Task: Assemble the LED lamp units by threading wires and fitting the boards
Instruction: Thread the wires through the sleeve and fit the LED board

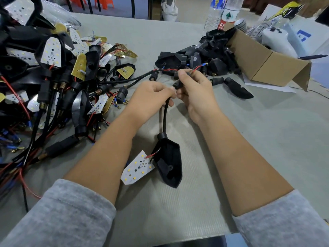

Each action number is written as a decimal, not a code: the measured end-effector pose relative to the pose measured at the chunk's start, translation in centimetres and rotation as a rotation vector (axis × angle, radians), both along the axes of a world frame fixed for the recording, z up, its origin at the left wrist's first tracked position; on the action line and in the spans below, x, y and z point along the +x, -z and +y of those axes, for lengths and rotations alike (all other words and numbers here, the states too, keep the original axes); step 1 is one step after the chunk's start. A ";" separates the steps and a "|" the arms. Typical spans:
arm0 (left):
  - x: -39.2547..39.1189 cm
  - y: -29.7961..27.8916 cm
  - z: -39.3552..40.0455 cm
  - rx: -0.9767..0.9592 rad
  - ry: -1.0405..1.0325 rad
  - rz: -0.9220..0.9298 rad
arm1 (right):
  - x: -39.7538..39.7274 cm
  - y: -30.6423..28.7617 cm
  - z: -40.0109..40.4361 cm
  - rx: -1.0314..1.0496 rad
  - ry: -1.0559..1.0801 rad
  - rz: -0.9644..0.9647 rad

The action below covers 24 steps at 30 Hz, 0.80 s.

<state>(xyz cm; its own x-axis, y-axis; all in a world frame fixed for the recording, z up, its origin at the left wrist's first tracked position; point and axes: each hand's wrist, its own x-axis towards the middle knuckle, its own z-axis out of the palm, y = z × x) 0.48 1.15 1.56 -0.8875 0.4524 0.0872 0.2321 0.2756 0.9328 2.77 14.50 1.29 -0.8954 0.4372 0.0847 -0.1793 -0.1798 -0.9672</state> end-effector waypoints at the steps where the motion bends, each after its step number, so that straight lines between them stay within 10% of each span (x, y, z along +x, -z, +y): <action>1: 0.0 -0.1 0.0 0.009 0.031 -0.034 | -0.1 0.0 0.1 -0.044 0.021 0.001; 12: -0.2 0.3 -0.1 -0.015 0.098 0.035 | -0.1 0.3 -0.5 0.131 -0.087 -0.009; 24: 0.2 -0.5 -0.5 0.017 0.131 -0.091 | 0.2 -0.3 0.3 -0.130 0.039 -0.002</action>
